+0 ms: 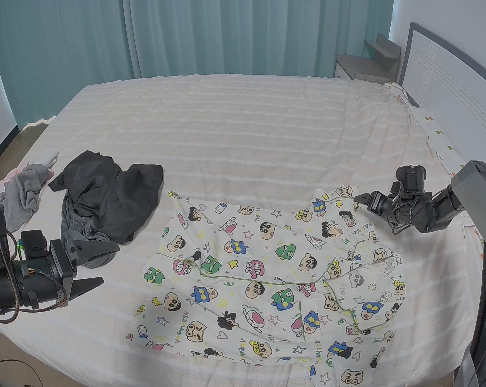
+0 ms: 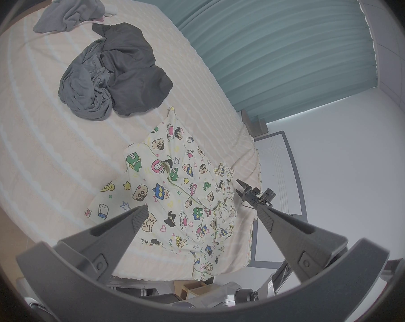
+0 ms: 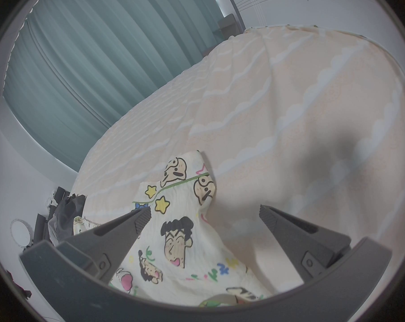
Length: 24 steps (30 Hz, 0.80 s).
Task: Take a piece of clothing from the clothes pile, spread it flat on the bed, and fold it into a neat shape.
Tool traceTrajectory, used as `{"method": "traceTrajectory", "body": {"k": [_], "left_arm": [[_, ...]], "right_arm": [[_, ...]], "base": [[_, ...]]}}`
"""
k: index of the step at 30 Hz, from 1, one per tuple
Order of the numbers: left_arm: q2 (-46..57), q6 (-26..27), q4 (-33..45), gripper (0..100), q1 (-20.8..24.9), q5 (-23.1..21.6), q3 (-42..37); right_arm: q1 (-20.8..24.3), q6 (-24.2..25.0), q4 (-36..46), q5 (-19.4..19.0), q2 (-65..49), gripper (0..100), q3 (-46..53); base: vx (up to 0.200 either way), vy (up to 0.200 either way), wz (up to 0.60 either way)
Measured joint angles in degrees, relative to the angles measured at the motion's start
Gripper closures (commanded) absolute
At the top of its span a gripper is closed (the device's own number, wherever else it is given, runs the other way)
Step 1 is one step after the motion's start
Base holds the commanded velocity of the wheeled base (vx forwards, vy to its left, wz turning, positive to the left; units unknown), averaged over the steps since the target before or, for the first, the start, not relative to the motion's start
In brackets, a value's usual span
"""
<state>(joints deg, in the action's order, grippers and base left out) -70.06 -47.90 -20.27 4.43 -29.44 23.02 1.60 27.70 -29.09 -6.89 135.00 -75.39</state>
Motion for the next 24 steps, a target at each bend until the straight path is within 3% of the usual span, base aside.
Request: {"method": "traceTrajectory", "body": {"k": [15, 16, 24], "left_arm": [[0.09, -0.11, -4.38, 0, 1.61, 0.1, -2.73], [0.07, -0.13, -4.39, 0, 1.66, 0.13, -2.73], [-0.15, -0.22, -4.41, 0, 1.72, 0.16, -2.79]], "right_arm": [[2.32, -0.22, 6.31, -0.39, 7.75, 0, -11.5], [2.62, -0.28, 6.49, -0.39, 7.95, 100, -11.65], [3.02, -0.04, 6.97, -0.02, 8.94, 100, -13.12]], "base": [[0.0, 0.0, 0.0], [0.0, 0.0, 0.0], [0.0, 0.0, 0.0]]}}
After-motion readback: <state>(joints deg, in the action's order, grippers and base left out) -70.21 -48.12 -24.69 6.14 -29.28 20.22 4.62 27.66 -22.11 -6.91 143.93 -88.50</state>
